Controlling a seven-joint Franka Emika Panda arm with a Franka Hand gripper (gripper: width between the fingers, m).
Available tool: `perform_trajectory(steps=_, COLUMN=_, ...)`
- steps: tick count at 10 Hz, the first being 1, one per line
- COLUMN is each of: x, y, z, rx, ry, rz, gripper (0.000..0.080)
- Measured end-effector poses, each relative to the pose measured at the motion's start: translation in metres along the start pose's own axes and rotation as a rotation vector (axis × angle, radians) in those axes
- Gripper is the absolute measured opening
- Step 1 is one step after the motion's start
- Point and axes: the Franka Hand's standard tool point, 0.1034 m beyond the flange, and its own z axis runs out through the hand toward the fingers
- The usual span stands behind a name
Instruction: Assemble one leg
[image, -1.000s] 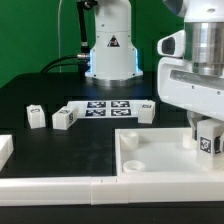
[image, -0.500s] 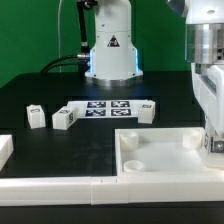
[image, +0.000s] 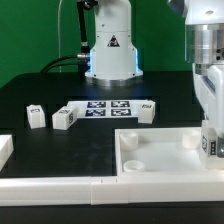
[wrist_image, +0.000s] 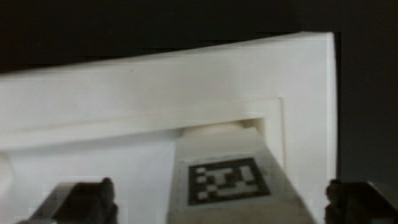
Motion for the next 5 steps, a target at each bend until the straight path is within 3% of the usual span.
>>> perform_trajectory(steps=5, x=-0.0047, y=0.0009, z=-0.0003, rx=-0.011, ry=0.011, rz=-0.704, gripper=0.0649)
